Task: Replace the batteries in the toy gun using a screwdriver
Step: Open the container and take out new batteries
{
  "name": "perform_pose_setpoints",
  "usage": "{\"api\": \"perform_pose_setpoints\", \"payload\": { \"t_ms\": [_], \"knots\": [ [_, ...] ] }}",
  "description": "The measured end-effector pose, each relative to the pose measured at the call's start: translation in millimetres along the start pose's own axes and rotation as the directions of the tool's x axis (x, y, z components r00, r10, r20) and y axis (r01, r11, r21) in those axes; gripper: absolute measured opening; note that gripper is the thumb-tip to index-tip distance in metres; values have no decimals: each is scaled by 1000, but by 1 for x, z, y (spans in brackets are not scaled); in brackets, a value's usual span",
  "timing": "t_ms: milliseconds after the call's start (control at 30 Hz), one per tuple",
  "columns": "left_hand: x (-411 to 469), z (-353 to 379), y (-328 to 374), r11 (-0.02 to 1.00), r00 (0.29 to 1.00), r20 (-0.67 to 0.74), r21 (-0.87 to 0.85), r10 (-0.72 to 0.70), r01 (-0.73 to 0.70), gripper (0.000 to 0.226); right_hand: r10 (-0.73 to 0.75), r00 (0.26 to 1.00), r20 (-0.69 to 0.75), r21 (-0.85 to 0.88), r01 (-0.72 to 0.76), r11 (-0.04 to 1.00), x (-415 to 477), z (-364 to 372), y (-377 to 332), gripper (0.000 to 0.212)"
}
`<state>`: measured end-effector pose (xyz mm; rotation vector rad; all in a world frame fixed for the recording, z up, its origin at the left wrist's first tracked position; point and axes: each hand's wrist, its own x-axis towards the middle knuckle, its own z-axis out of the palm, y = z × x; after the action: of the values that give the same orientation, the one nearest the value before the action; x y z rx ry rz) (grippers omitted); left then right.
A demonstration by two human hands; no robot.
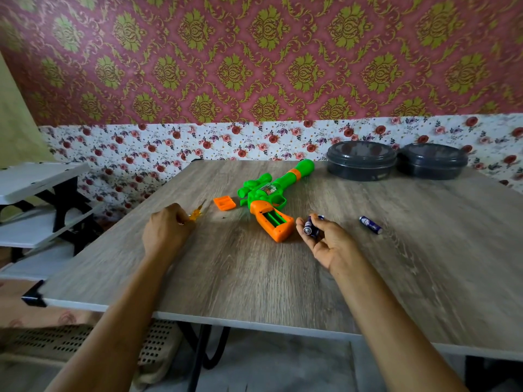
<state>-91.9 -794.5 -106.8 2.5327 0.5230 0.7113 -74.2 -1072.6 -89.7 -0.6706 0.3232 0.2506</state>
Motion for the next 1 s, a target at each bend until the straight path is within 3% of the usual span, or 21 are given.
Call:
{"api": "perform_pose_setpoints", "payload": {
  "t_ms": [167,300,400,500,600,800,1000],
  "knots": [
    [-3,-6,10,998,1000,-26,-61,1,-2,3,13,999,35,-131,-8,991,-3,0,-2,11],
    [-15,-12,50,954,976,-97,-216,193,-210,10,-33,999,21,-206,37,978,-7,1,-10,16],
    [-32,-5,101,854,937,71,-440,342,-279,16,-93,996,0,-292,89,952,-8,0,-20,24],
    [-56,18,153,784,866,293,-599,405,-163,12,-113,993,12,-280,112,954,-15,-4,-35,28],
    [-74,42,192,773,853,352,-628,386,-91,17,-129,991,16,-200,130,971,-22,-12,-51,24],
    [-82,66,239,690,831,442,-717,336,103,16,-199,978,-71,-198,181,963,-15,-27,-77,20],
    [-82,81,256,654,745,563,-720,357,231,17,-216,974,-69,-177,201,963,-4,-41,-88,21]
  ]
}}
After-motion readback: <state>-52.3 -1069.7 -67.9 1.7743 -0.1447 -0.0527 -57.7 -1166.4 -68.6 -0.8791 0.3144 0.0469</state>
